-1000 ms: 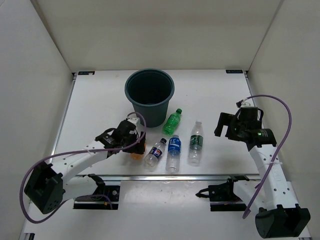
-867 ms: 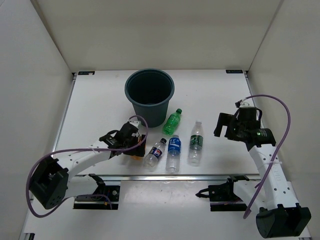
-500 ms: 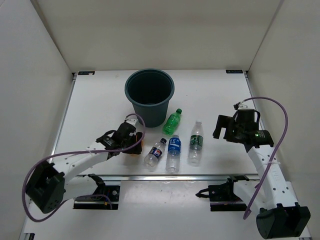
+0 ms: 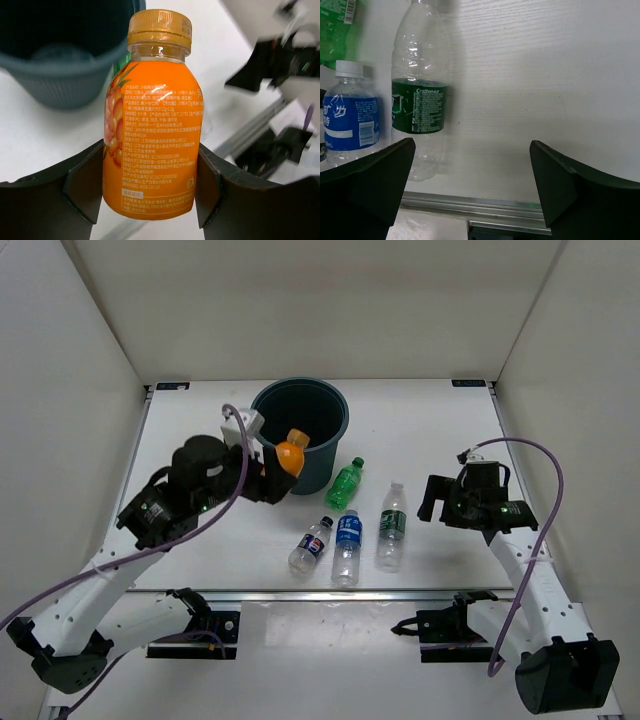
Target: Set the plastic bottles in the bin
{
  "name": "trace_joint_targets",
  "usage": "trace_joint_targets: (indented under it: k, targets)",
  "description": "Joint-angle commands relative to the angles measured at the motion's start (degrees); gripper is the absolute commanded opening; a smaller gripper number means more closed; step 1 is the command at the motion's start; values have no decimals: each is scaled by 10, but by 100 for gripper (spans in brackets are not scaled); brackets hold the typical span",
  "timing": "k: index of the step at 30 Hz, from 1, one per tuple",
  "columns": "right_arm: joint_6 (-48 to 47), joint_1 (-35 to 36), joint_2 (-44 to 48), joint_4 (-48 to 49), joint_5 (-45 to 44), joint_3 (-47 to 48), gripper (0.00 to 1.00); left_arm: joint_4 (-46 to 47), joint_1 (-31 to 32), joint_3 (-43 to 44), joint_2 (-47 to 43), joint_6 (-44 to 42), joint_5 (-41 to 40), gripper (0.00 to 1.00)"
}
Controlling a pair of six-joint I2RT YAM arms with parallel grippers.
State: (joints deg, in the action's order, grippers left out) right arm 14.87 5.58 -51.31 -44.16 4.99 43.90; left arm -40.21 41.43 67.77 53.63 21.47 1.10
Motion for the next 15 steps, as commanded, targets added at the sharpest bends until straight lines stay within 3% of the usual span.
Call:
trace_joint_targets:
  k: [1,4,9,15]
  targets:
    - [8,13,-4,40,16,-4,96,35,-36,66,49,-34,16,41]
    - [16,37,-18,53,18,-6,95,100,-48,106,119,-43,-26,46]
    - [29,79,-49,66,-9,3,95,94,-48,224,283,-64,-82,57]
    - [32,86,-65,90,-14,0,95,95,-93,256,337,-41,-111,54]
